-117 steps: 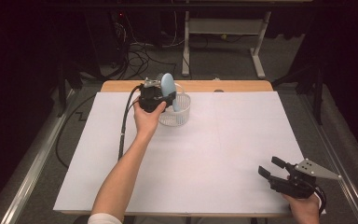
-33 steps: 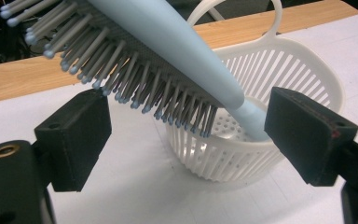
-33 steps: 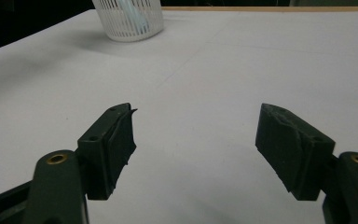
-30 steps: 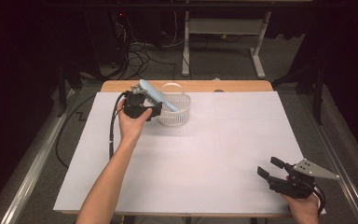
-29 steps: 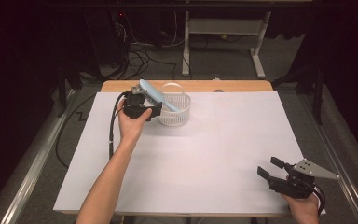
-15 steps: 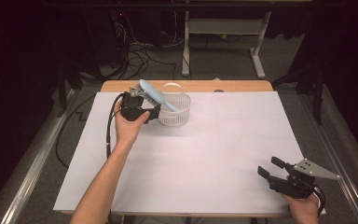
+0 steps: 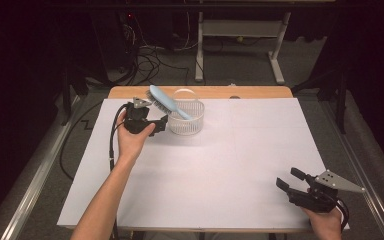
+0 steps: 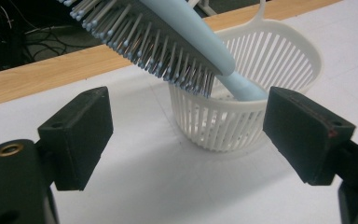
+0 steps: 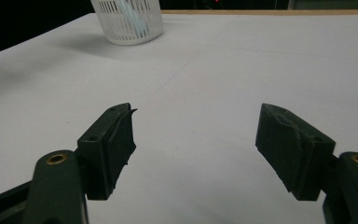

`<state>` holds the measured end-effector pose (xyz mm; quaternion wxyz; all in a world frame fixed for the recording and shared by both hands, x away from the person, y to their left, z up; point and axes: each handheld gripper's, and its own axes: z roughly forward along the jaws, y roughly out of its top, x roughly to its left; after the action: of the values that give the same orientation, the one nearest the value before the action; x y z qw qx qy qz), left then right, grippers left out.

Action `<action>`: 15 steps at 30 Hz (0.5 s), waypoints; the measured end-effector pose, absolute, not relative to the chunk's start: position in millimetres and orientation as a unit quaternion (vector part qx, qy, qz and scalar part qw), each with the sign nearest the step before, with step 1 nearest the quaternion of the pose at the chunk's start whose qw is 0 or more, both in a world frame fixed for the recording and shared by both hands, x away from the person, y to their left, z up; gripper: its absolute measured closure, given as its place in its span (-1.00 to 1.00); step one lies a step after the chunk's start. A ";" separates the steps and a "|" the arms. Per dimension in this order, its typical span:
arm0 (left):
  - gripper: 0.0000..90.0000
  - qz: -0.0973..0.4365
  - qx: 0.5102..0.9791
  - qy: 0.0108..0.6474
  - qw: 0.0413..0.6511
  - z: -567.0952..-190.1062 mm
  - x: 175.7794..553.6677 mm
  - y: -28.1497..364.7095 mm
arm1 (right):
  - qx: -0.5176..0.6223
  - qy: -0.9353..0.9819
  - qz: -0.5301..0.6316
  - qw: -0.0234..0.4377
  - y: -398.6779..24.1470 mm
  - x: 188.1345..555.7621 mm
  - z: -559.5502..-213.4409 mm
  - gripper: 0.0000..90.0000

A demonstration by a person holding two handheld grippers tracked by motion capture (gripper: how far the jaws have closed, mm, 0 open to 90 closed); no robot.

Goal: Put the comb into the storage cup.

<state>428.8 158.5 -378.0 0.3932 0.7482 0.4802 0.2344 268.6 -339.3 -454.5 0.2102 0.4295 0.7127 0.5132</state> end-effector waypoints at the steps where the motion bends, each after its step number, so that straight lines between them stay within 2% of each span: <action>1: -0.63 0.234 0.747 0.481 0.395 -378.2 427.8 159.3 | 0.430 0.713 0.513 0.210 -339.2 268.5 -454.5 -0.37; 15: -0.62 0.236 0.746 0.477 0.400 -376.6 415.4 167.5 | 0.429 0.713 0.514 0.208 -338.8 268.5 -454.4 -0.37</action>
<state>415.4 167.5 -376.6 0.4002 0.7459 0.4773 0.2358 268.5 -338.8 -454.4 0.2083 0.4292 0.7130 0.5139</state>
